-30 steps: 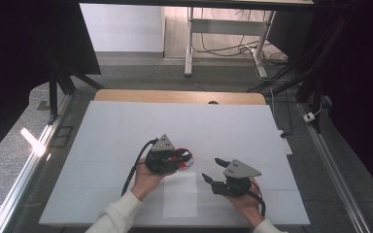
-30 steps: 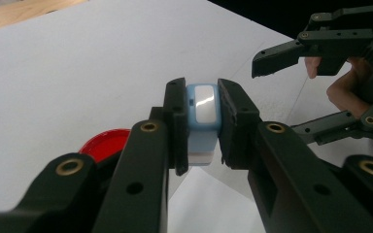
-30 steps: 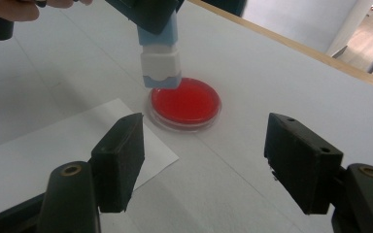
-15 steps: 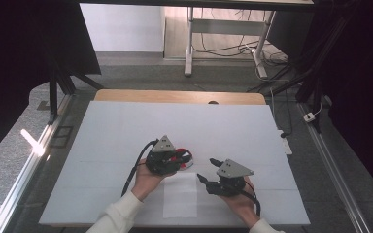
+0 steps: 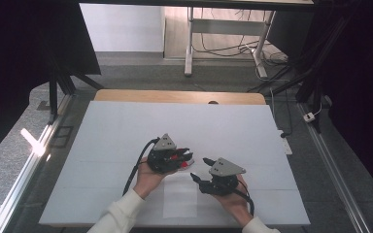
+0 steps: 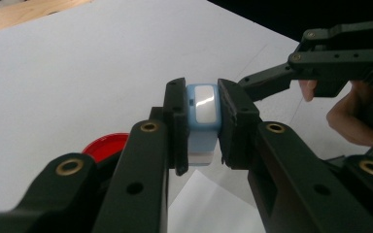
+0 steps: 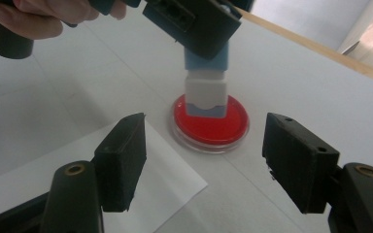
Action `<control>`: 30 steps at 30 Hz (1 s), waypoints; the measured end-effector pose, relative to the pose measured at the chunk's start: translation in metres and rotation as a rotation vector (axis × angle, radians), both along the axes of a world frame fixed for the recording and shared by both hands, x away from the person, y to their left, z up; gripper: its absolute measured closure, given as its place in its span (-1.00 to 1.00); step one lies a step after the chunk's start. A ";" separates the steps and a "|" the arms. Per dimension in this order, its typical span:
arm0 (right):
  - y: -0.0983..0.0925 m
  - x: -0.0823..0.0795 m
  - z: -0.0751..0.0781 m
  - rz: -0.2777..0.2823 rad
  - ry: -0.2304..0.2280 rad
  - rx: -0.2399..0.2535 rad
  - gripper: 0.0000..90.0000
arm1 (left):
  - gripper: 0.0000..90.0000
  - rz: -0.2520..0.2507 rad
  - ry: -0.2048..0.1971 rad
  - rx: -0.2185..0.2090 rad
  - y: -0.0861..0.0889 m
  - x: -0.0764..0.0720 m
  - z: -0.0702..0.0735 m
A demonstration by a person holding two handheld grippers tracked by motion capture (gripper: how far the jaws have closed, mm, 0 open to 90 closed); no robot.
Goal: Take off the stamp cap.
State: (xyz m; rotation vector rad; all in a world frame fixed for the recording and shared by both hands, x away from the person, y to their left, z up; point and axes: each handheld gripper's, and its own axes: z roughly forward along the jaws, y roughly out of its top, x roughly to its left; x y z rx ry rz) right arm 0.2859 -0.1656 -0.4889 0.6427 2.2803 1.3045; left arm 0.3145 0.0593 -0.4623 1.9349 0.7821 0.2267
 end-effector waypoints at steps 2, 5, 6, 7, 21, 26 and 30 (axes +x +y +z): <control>0.002 0.000 0.000 -0.003 0.013 0.003 -0.28 | 0.67 0.001 -0.004 0.001 0.000 0.000 0.001; 0.003 0.000 0.000 -0.009 0.022 0.012 -0.28 | 0.67 0.002 -0.009 0.006 0.000 0.000 0.001; 0.005 0.000 0.000 -0.016 0.021 0.014 -0.28 | 0.67 0.002 -0.007 0.005 0.000 0.000 0.001; 0.007 0.001 0.001 -0.026 0.021 0.018 -0.28 | 0.67 0.003 -0.006 0.006 -0.001 0.000 0.001; 0.011 0.004 -0.003 -0.042 -0.009 0.009 -0.26 | 0.67 0.003 0.004 0.004 -0.005 0.002 -0.005; 0.011 0.008 -0.007 -0.054 -0.012 -0.004 -0.21 | 0.67 0.002 0.014 -0.001 -0.005 0.002 -0.006; 0.011 0.011 -0.008 -0.054 -0.001 -0.011 -0.14 | 0.67 0.000 0.015 -0.005 -0.005 0.002 -0.006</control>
